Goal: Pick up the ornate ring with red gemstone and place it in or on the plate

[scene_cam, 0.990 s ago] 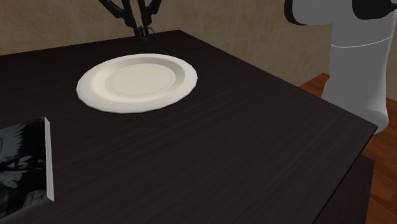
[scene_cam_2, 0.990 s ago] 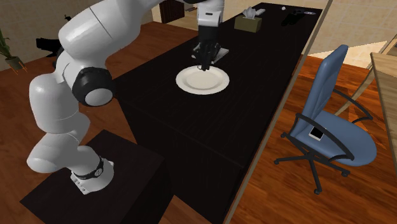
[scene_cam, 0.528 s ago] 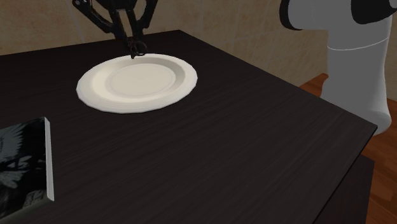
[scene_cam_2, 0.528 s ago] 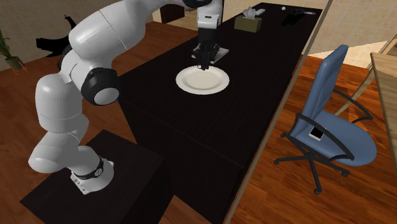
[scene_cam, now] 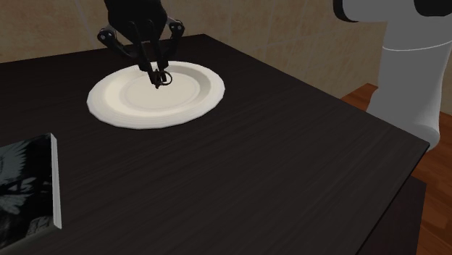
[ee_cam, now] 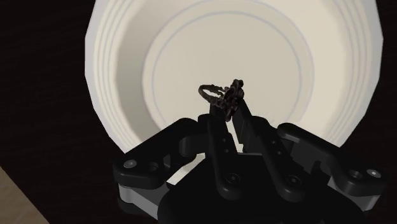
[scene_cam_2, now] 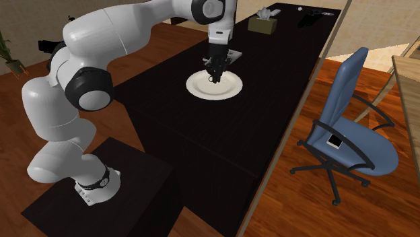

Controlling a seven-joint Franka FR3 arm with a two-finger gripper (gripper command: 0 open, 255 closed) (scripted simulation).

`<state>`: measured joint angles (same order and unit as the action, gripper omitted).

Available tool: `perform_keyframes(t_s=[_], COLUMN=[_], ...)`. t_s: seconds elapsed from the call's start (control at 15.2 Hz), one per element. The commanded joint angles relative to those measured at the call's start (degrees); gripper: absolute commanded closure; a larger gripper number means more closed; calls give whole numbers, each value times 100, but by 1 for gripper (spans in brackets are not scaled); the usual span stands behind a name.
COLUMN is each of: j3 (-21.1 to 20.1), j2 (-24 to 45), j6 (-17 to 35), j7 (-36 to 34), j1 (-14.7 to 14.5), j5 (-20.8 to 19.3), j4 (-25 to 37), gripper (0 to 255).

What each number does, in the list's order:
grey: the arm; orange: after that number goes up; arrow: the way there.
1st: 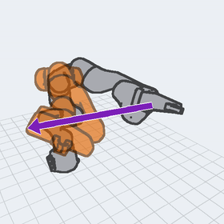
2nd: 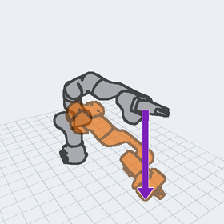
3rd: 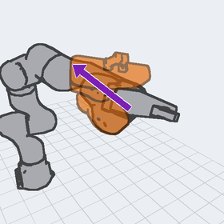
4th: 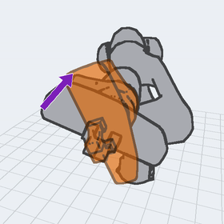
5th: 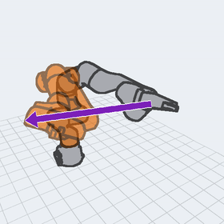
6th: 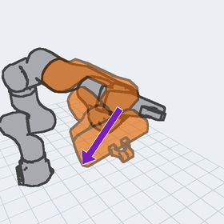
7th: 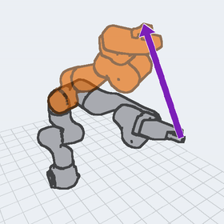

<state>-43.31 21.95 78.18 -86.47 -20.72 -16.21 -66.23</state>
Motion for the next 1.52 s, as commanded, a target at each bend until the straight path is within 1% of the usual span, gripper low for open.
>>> perform_keyframes(t_s=[0.0,0.4,0.46,0.79,0.92,1.06,1.45], j3=[-6,-6,-6,-6,28,118,131], j2=[-52,-52,-52,-52,272,707,704], j6=[125,125,125,125,-461,-1119,-1117], j7=[1,1,1,1,-28,-15,-12], j1=[58,58,57,57,-285,-785,-792], j5=[38,38,38,38,-192,-511,-503], j4=[-169,-169,-169,-169,711,1808,1807], gripper=[255,255,0,0,0,0,0])
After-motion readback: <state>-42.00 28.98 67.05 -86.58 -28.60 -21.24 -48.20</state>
